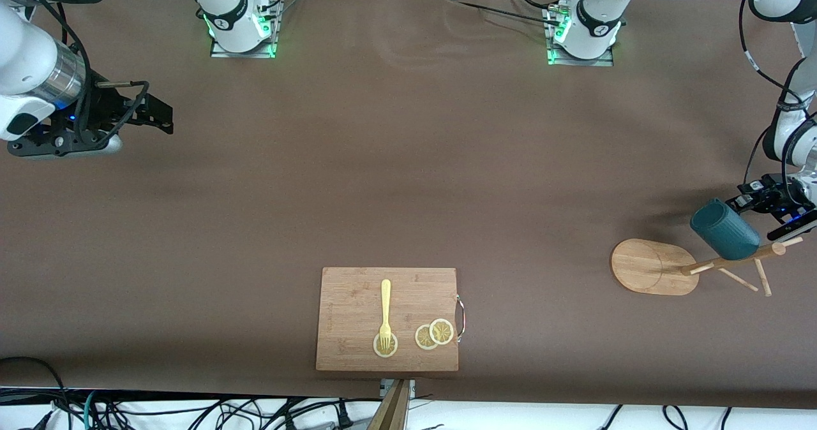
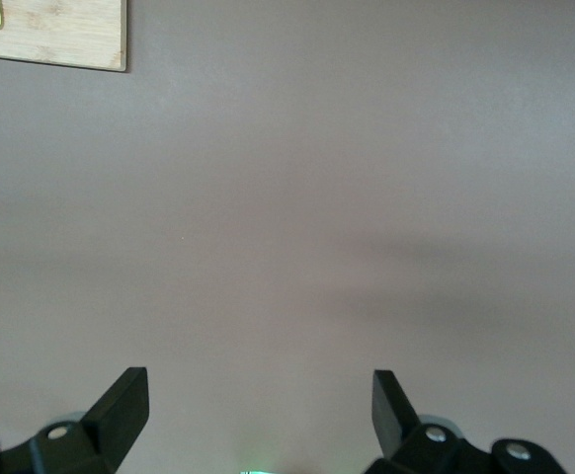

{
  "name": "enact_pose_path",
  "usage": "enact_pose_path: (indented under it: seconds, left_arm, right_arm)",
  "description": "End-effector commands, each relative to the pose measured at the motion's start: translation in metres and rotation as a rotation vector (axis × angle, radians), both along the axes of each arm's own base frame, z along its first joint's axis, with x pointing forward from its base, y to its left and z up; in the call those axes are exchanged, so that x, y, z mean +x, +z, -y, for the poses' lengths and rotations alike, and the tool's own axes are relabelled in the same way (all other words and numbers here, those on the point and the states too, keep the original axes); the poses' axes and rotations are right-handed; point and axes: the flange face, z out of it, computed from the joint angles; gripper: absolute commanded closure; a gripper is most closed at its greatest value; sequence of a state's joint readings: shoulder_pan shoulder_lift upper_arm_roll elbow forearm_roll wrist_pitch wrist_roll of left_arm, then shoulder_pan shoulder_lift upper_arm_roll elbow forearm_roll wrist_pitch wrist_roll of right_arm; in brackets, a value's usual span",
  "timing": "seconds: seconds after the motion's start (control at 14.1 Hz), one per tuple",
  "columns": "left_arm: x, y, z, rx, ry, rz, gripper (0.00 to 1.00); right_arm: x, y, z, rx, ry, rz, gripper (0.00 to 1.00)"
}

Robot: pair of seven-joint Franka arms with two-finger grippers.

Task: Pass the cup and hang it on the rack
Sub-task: 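Lower the mug onto a rack peg with the left gripper, then open the left gripper and release the mug handle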

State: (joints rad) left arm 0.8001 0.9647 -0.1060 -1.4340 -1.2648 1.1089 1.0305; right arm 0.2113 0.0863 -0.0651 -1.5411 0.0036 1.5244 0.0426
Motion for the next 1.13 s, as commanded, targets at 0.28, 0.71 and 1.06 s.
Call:
enact_pose_path:
  seconds: [0.28,0.71,1.06]
  left_arm:
    - [-0.037,0.012,-0.03,0.102,-0.107,-0.012,0.0]
    - [-0.052,0.084,-0.042,0.39,-0.289,-0.064,0.0]
    - [-0.041,0.152,-0.032,0.648,-0.421,-0.071,0.0]
  right_arm:
    - [0.001,0.004,0.001,-0.009,-0.008,0.0,0.0]
    - [0.0,0.005,0.001,-0.007,-0.008,0.001,0.0]
    - [0.0,0.006,0.001,-0.006,-0.008,0.003,0.0]
